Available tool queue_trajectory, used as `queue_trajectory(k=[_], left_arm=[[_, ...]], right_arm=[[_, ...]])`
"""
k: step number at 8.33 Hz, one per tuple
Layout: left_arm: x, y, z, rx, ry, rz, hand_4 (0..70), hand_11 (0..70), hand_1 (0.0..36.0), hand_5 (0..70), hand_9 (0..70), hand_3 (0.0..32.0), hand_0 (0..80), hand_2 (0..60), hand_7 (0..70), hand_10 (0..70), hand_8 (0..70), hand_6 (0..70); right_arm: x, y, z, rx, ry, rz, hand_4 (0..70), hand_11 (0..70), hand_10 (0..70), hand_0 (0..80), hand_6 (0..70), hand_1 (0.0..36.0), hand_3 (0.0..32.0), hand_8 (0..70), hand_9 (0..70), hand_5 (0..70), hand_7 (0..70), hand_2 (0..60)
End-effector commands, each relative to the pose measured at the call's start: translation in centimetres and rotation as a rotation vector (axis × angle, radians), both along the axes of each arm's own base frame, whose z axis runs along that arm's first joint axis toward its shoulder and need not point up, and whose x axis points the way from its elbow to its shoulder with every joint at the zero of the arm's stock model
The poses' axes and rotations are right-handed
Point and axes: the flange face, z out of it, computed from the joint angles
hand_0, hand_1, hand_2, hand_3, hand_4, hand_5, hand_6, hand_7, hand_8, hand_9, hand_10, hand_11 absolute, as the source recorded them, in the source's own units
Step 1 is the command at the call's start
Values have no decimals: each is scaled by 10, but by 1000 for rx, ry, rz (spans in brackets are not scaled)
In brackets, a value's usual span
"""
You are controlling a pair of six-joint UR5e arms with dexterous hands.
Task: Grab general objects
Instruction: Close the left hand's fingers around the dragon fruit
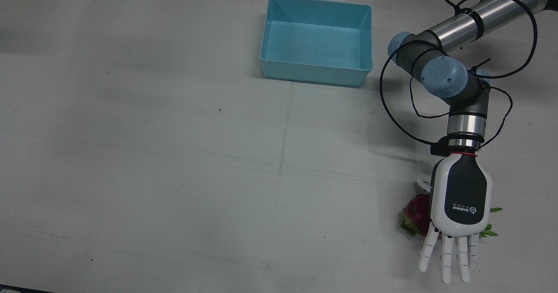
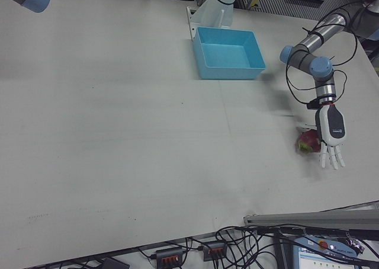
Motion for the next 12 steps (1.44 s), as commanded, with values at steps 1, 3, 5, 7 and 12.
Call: queue_trajectory(k=[1,3,5,7,12], left_arm=[[-4,13,-1,-47,-25,10,0,0,194,0,0,132,566,0,0,0,0,0],[-2,16,-4,-44,-21,14,0,0,187,0,0,142,558,0,0,0,0,0],[-2,16,-4,-44,-21,14,0,0,193,0,0,164,565,0,0,0,0,0],[1,16,1,-44,-24,18,0,0,190,0,0,178,560,0,0,0,0,0],[0,20,13,-37,-22,19,0,0,185,0,0,72,555,0,0,0,0,0]], right_arm=[[0,0,-1,0,0,0,0,0,0,0,0,0,0,0,0,0,0,0],[0,0,0,0,0,0,0,0,0,0,0,0,0,0,0,0,0,0],[0,0,0,0,0,0,0,0,0,0,0,0,0,0,0,0,0,0],[0,0,0,0,0,0,0,0,0,0,0,0,0,0,0,0,0,0],[0,0,0,0,0,0,0,0,0,0,0,0,0,0,0,0,0,0]])
